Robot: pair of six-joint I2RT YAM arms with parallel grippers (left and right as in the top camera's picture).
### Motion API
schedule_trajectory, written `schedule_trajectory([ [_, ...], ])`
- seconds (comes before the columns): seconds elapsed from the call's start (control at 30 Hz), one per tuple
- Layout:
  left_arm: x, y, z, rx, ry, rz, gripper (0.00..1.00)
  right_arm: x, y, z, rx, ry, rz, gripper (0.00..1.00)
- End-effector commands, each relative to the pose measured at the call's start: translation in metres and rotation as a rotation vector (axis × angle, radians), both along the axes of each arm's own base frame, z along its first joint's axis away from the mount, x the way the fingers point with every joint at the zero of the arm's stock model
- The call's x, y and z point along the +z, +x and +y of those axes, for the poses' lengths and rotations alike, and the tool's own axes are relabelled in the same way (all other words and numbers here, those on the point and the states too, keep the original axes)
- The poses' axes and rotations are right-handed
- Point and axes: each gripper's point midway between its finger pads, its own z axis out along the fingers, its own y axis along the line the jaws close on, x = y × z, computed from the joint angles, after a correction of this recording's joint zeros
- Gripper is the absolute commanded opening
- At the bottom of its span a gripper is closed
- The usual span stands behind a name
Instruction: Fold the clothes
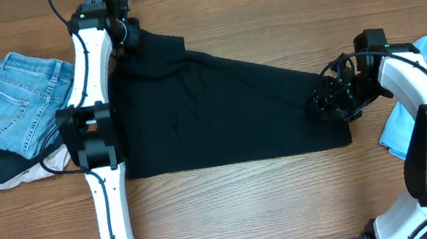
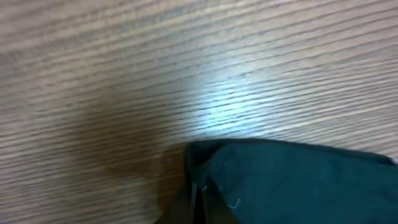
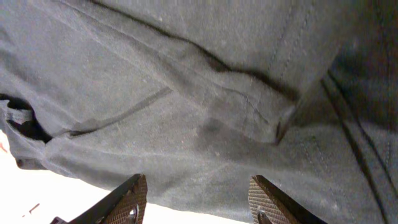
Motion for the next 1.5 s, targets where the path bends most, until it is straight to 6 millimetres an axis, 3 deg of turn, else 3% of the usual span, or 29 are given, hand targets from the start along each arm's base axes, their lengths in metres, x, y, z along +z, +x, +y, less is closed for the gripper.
schedule_trajectory([
  [0.0, 0.072, 0.000, -0.009, -0.045, -0.002, -0.104, 0.04, 0.001, 0.000, 0.002, 0.002, 0.004, -0.006, 0.57],
  [0.17, 0.097, -0.022, -0.014, -0.066, -0.034, -0.064, 0.04, 0.000, 0.001, 0.000, -0.003, -0.007, -0.004, 0.57],
  [0.33, 0.135, -0.046, -0.027, -0.115, -0.102, -0.057, 0.04, -0.014, -0.003, -0.029, -0.134, -0.188, 0.077, 0.57],
  [0.5, 0.166, -0.073, -0.036, -0.144, -0.153, -0.031, 0.04, -0.018, 0.000, -0.035, -0.166, -0.219, 0.081, 0.57],
  [0.73, 0.164, -0.118, -0.034, -0.131, -0.158, 0.130, 0.04, -0.017, 0.018, -0.036, -0.243, -0.208, 0.035, 0.63],
  [0.97, 0.155, -0.142, -0.030, -0.114, -0.145, 0.241, 0.04, -0.016, 0.024, -0.029, -0.264, -0.162, 0.029, 0.62],
  [1.17, 0.152, -0.164, -0.029, -0.127, -0.137, 0.324, 0.04, -0.027, 0.022, -0.027, -0.298, -0.150, 0.049, 0.49],
  [1.23, 0.151, -0.173, -0.026, -0.131, -0.123, 0.356, 0.04, -0.029, 0.022, -0.025, -0.296, -0.134, 0.044, 0.38],
  [1.4, 0.155, -0.173, -0.019, -0.111, -0.080, 0.343, 0.04, -0.032, 0.024, -0.024, -0.282, -0.129, 0.019, 0.09],
  [1.47, 0.159, -0.174, -0.013, -0.100, -0.057, 0.332, 0.04, -0.032, 0.025, -0.024, -0.282, -0.130, 0.016, 0.04],
])
